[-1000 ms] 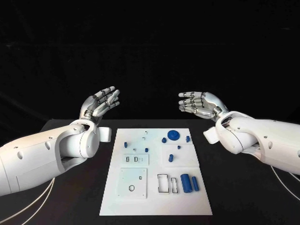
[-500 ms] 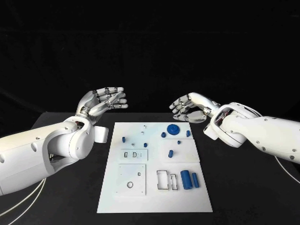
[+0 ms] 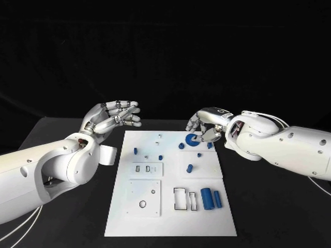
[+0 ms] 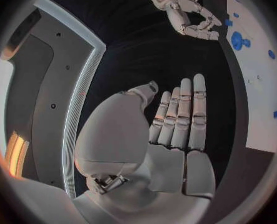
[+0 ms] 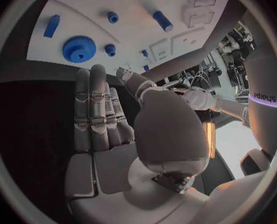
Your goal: Assemble the parts on the task board
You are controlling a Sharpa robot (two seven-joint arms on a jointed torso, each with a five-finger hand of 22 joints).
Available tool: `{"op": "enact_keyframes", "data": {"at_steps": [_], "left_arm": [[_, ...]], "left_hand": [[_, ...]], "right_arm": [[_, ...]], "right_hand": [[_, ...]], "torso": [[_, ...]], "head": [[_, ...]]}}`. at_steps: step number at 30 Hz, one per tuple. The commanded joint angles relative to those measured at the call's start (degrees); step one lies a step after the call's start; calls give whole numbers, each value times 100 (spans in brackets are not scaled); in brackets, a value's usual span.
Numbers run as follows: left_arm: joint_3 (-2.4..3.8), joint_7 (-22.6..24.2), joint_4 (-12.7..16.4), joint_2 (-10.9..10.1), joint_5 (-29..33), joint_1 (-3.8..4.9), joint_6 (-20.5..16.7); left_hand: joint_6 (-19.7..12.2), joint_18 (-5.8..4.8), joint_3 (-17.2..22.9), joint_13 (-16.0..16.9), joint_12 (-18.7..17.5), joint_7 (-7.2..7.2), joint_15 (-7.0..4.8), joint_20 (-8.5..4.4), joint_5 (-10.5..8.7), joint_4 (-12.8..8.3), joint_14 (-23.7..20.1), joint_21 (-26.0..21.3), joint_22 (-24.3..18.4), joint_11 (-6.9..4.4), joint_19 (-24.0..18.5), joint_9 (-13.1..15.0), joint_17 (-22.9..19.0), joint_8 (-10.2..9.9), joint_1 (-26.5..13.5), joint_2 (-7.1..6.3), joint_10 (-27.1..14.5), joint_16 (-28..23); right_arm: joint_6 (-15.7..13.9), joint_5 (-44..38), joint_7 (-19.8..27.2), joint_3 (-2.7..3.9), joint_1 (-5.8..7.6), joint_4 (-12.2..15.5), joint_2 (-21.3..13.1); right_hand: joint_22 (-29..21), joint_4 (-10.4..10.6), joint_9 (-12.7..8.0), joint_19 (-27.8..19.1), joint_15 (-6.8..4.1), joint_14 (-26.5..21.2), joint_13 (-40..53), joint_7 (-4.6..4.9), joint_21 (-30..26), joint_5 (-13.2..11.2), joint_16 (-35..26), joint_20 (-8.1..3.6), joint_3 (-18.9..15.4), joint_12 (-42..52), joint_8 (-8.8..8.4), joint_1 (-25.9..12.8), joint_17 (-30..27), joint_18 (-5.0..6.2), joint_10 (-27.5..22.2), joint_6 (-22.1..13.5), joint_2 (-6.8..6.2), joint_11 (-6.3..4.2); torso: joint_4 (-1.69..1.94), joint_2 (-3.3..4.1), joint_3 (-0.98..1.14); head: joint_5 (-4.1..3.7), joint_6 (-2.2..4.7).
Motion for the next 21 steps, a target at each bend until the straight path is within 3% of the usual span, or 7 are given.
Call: {"op": "enact_keyframes", "data": {"at_steps": [1, 11, 16, 21], "left_arm": [[12, 22, 69, -28, 57, 10, 190], [47, -9, 142, -32, 174, 10, 335], [70, -25, 157, -31, 230, 9, 380], [80, -42, 169, -36, 260, 10, 395]], "left_hand": [[21, 99, 34, 6, -28, 135, -9, -7, 25, -7, 20, 32, 5, -6, 12, 6, 8, 10, -29, -46, 36, 31], [16, 97, 58, 7, -47, 137, -10, -8, 25, -1, 4, 77, 28, -5, -8, 9, 74, 2, -87, -48, 42, 81], [13, 98, 73, 6, -54, 138, -10, -8, 25, -3, -2, 89, 34, -4, -14, 9, 90, -1, -91, -38, 39, 94], [13, 98, 73, 6, -54, 138, -10, -8, 25, -3, -2, 89, 34, -4, -14, 9, 90, -1, -91, -38, 39, 94]], "right_arm": [[228, -871, -455, 4, 10, 16, 41], [261, -1155, -542, 3, 2, -36, 185], [286, -1214, -553, 2, -8, -74, 251], [362, -1232, -568, -2, -21, -141, 324]], "right_hand": [[113, 96, 36, 72, 0, 32, 25, 3, 139, -24, 423, -8, -49, -9, -53, 14, 340, 66, -113, 59, -82, -18], [327, 243, 94, 68, 22, -89, 78, 2, 344, 0, 1060, -5, -158, 11, -122, 146, 782, 65, -261, 60, -84, -5], [449, 310, 122, 96, 22, -52, 98, -2, 479, 12, 1366, -9, -162, 54, -137, 181, 941, 68, -247, 80, -78, -11], [1038, 391, 165, 336, 16, 94, 120, -10, 948, 29, 2071, -24, -95, 84, -138, 201, 1531, -1, -192, 125, -85, -21]], "torso": [[47, 94, -22], [97, 146, -40], [99, 176, -36], [97, 195, -38]], "head": [[-26, 5], [-96, -27], [-88, -29], [-71, -22]]}}
